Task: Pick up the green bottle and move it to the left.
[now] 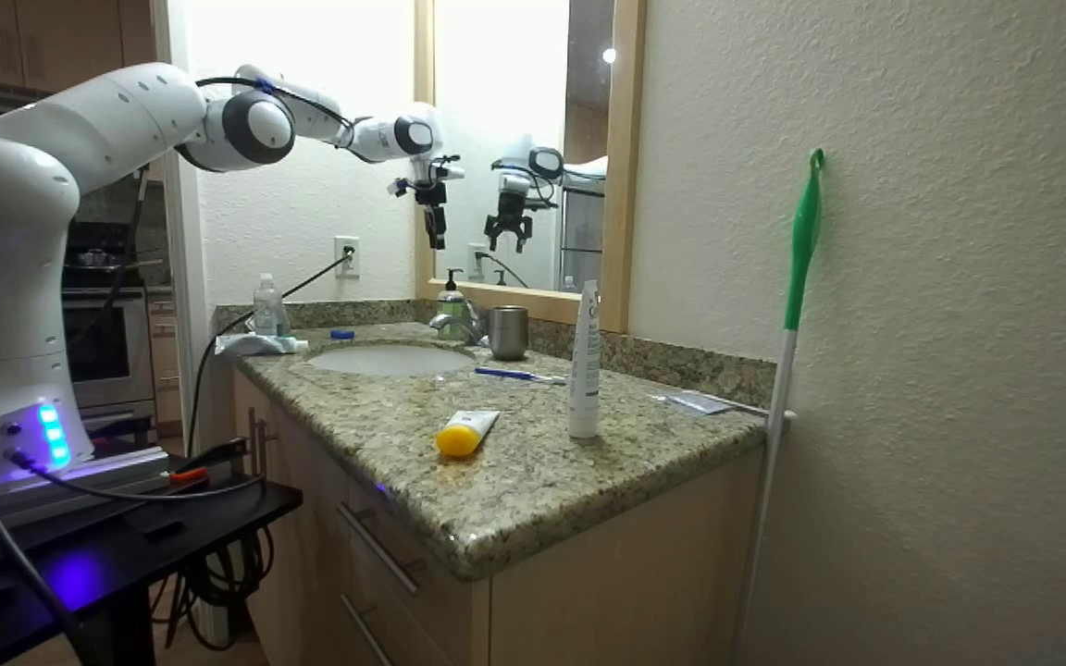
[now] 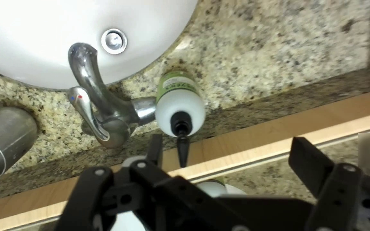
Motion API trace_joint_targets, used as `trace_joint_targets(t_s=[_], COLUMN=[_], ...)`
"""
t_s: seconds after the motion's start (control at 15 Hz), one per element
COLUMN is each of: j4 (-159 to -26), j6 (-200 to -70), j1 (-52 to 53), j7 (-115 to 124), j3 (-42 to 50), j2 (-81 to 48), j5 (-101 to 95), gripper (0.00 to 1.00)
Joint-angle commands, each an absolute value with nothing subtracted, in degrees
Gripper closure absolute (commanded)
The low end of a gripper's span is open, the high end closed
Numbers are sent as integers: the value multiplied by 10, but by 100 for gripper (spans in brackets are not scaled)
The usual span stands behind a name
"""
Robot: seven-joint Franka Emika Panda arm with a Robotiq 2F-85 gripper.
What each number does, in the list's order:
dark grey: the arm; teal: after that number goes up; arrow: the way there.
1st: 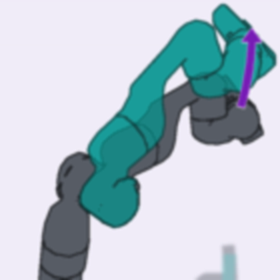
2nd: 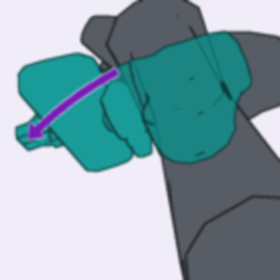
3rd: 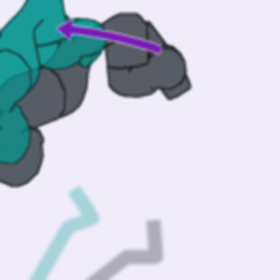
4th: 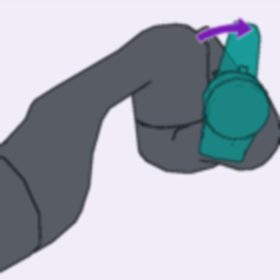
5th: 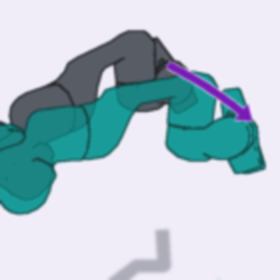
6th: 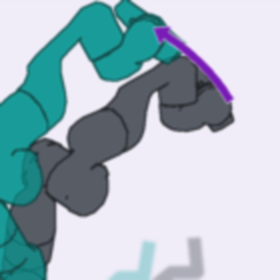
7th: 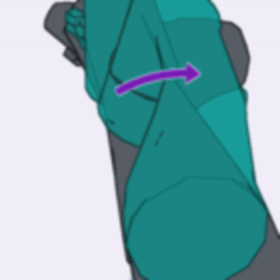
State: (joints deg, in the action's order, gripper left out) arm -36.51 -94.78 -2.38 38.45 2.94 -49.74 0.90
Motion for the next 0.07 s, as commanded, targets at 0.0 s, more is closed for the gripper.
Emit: trace_joint_targets(t_s=[0.0], j4=[-360], j6=[-942], j1=[-23], j7=[381], j3=[18], j2=[-481], j5=[25], gripper=[0])
